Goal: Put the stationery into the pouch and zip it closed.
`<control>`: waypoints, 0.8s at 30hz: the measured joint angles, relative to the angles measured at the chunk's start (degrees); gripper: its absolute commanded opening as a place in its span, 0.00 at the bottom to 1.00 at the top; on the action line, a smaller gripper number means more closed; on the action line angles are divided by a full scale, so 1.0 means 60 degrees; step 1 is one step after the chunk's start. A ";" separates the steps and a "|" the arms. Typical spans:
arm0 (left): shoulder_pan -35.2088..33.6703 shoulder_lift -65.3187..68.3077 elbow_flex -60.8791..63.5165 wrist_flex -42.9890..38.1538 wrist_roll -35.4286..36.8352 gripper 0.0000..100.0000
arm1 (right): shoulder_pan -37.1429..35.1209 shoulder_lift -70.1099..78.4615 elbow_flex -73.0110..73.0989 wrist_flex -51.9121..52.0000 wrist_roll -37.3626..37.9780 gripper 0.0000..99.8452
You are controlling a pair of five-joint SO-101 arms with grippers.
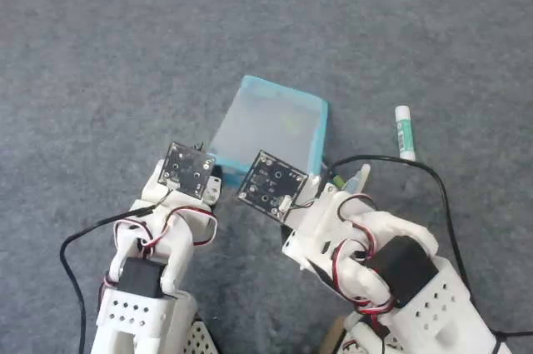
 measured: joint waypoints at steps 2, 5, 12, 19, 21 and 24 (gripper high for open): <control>-0.0029 0.0000 0.0059 -0.0029 0.0000 0.01 | 0.0337 0.0000 0.0000 -0.0059 0.0000 0.01; -0.0205 0.0000 0.0059 -0.0059 0.0000 0.01 | 0.0996 0.0000 0.0000 -0.0220 0.0000 0.01; -0.1421 0.0000 0.0059 -0.0249 0.0220 0.01 | 0.1421 0.0762 0.0000 -0.0659 0.0000 0.01; -0.1568 0.0000 0.0059 -0.0249 0.0220 0.01 | 0.1832 0.1099 0.0000 -0.0703 0.0000 0.01; -0.1568 0.0000 0.0059 -0.0249 0.0264 0.01 | 0.2271 0.1099 0.0000 -0.0850 0.0000 0.01; -0.1685 0.0000 0.0059 -0.0249 0.0586 0.01 | 0.2842 0.1099 0.0044 -0.0952 0.0000 0.01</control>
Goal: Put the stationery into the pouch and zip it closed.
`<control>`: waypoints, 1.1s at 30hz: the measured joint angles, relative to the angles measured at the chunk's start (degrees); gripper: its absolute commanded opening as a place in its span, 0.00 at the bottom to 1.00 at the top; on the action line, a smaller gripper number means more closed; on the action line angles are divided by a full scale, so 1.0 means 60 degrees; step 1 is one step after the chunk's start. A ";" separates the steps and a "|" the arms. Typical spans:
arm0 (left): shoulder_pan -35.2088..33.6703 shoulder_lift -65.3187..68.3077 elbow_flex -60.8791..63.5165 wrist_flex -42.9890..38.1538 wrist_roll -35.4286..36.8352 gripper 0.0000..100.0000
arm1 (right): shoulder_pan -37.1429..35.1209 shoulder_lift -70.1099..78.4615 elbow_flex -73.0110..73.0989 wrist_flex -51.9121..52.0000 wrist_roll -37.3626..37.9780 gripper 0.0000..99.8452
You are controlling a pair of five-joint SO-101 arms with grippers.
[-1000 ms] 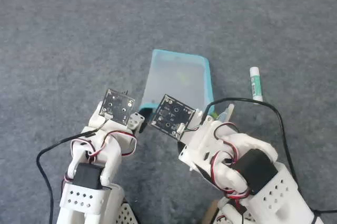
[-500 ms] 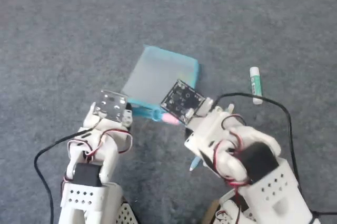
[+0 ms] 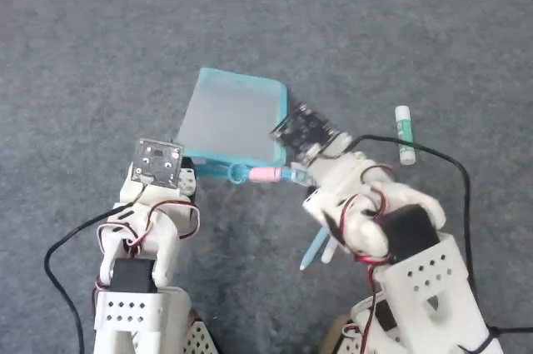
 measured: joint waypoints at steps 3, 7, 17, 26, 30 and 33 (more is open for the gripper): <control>-0.0352 0.0000 -0.0029 0.0190 0.0308 0.01 | 0.0147 0.0000 0.0264 -0.0088 0.0000 0.01; -0.0659 0.0000 -0.0044 0.0352 0.0615 0.01 | 0.0176 0.0059 0.0586 -0.0161 0.0015 0.01; -0.0747 0.0000 -0.0044 0.0352 0.0982 0.01 | -0.1245 -0.0278 0.0542 0.1275 0.0190 0.26; -0.0747 0.0000 -0.0044 0.0352 0.0982 0.01 | -0.3824 -0.2139 -0.0249 0.3092 0.0425 0.26; -0.0747 0.0000 -0.0044 0.0352 0.0982 0.01 | -0.4073 -0.1949 -0.0542 0.3106 0.0425 0.26; -0.0747 0.0000 -0.0044 0.0352 0.0982 0.01 | -0.4132 -0.1363 -0.0557 0.2242 0.0249 0.26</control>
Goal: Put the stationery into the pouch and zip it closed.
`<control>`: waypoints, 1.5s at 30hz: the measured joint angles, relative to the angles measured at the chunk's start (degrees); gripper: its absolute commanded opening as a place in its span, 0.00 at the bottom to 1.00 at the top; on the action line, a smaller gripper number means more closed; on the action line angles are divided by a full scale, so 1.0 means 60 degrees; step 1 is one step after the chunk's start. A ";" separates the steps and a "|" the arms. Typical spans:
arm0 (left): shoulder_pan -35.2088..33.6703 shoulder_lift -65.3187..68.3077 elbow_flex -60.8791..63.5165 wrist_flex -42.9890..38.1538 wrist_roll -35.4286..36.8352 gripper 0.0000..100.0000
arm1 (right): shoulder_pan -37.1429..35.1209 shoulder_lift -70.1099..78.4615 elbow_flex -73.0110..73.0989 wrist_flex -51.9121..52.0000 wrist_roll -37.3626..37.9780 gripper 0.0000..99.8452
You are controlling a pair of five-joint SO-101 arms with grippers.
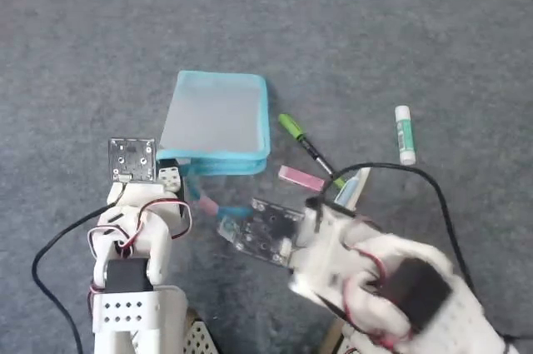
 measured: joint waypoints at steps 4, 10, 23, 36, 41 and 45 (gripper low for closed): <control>0.0000 0.0000 0.0000 0.0000 0.0000 0.01 | 0.0029 0.1524 0.0527 -0.2125 -0.0469 0.26; -0.0029 0.0000 0.0000 0.0000 0.0000 0.01 | 0.0015 0.3912 0.0791 -0.5465 -0.0908 0.26; -0.0103 0.0000 0.0000 0.0000 0.0000 0.01 | -0.0176 0.5040 0.2359 -0.8410 -0.1011 0.26; 0.0908 -0.0015 0.0132 0.0293 -0.0469 0.25 | 0.1714 0.5714 0.2549 -0.8484 -0.1055 0.26; 0.1275 -0.0015 0.0147 0.0659 -0.0498 0.26 | 0.2418 0.6344 0.2300 -0.8484 -0.1055 0.26; 0.1128 -0.0015 0.0147 0.0674 -0.0527 0.26 | 0.2681 0.6872 0.2007 -0.8484 -0.1055 0.26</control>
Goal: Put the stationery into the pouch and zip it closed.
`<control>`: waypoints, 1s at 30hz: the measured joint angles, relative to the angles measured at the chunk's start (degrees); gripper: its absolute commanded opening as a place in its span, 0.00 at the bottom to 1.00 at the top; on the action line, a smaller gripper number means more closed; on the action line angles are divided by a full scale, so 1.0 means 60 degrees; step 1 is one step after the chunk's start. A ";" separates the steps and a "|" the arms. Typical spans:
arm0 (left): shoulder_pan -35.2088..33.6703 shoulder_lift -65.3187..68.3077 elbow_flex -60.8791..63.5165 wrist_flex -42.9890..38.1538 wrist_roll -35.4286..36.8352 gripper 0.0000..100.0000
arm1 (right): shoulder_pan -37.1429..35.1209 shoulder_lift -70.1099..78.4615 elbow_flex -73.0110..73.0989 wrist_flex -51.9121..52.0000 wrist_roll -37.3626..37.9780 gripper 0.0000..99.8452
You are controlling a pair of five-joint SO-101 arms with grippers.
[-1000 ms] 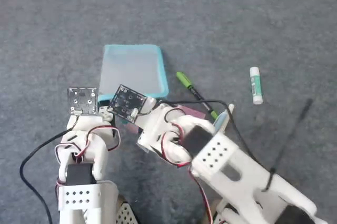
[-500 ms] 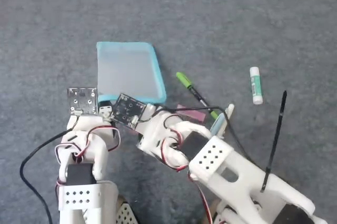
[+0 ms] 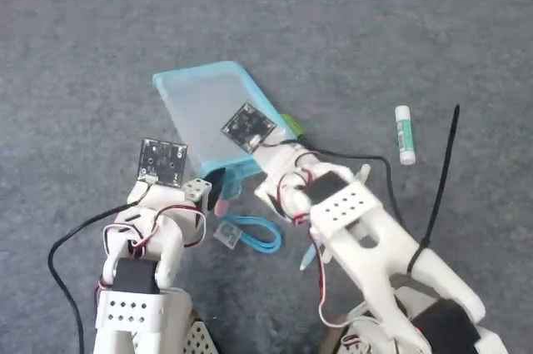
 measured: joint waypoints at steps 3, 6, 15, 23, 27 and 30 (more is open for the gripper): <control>-0.0147 0.0000 0.0000 0.0264 -0.0366 0.26 | 0.0117 0.0249 -0.0147 0.0000 0.0000 0.26; -0.0220 0.0000 -0.0029 0.0894 -0.0645 0.26 | 0.0073 0.0337 -0.0220 0.0000 0.0000 0.26; -0.0220 0.0000 -0.0015 0.1289 -0.1538 0.26 | 0.0132 0.0352 -0.0220 0.0000 0.0000 0.26; -0.1685 -0.1070 -0.0015 0.1363 -0.1553 0.26 | 0.0132 0.0352 -0.0220 0.0000 0.0000 0.26; -0.2007 -0.2799 -0.0015 0.2271 -0.1553 0.26 | 0.0132 0.0352 -0.0220 0.0000 0.0000 0.26; -0.2051 -0.3077 -0.0015 0.2476 -0.1553 0.26 | 0.0132 0.0352 -0.0220 0.0000 0.0000 0.26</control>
